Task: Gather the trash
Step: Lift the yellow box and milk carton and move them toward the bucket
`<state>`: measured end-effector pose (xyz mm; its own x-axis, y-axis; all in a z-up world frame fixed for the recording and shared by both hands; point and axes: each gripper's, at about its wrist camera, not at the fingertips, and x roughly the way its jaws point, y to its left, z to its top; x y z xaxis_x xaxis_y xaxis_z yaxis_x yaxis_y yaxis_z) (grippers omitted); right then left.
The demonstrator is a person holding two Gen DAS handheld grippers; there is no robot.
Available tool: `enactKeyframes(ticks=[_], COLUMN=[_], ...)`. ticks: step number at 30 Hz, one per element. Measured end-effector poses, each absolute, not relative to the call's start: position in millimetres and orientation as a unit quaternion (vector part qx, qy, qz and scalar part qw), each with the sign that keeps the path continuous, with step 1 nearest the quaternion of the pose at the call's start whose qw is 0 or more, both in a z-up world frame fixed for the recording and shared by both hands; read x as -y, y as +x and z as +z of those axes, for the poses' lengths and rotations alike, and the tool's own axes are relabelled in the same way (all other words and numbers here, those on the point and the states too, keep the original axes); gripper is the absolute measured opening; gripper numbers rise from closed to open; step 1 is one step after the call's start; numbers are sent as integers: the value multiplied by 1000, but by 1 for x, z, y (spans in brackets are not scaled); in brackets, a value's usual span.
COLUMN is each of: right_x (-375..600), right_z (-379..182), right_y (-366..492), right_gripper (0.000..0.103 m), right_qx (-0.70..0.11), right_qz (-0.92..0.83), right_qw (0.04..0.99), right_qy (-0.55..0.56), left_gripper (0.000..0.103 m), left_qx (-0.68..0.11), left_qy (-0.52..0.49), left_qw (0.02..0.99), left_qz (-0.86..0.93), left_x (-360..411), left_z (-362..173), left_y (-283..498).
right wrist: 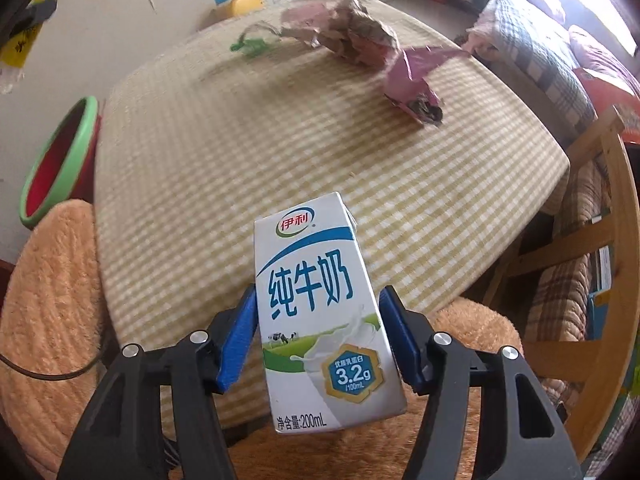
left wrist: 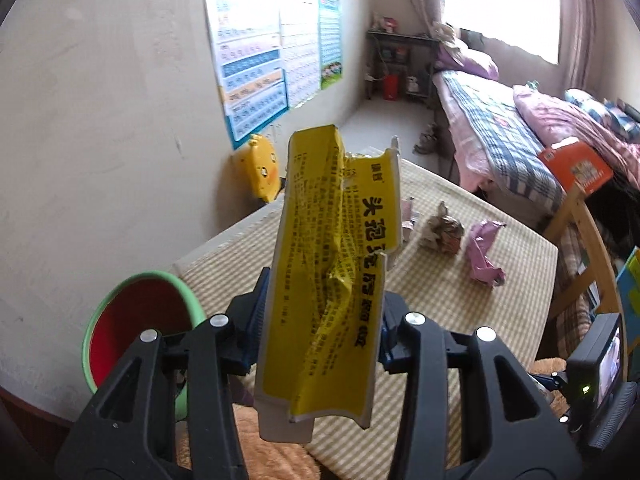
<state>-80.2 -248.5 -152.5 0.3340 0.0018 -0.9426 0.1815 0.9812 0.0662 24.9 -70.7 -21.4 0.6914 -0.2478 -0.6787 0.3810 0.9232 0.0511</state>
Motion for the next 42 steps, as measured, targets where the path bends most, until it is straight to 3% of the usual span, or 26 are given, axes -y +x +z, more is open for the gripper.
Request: enactKeyframes(ticks=[9, 24, 42], right_x=[224, 175, 147], right_z=[-104, -16, -8], right_y=[-55, -24, -13], right_gripper=[58, 58, 59], right_qx=[-497, -374, -366], right_qz=[-11, 24, 40], right_qw=[857, 915, 920], right_qy=[139, 147, 137], left_gripper=[42, 42, 43], left_qx=[-366, -372, -365], left_qy=[56, 12, 2], left_qw=[918, 922, 928], left_qz=[-140, -107, -74], left_x=[22, -36, -67], left_z=[-27, -29, -31], left_y=[30, 35, 41])
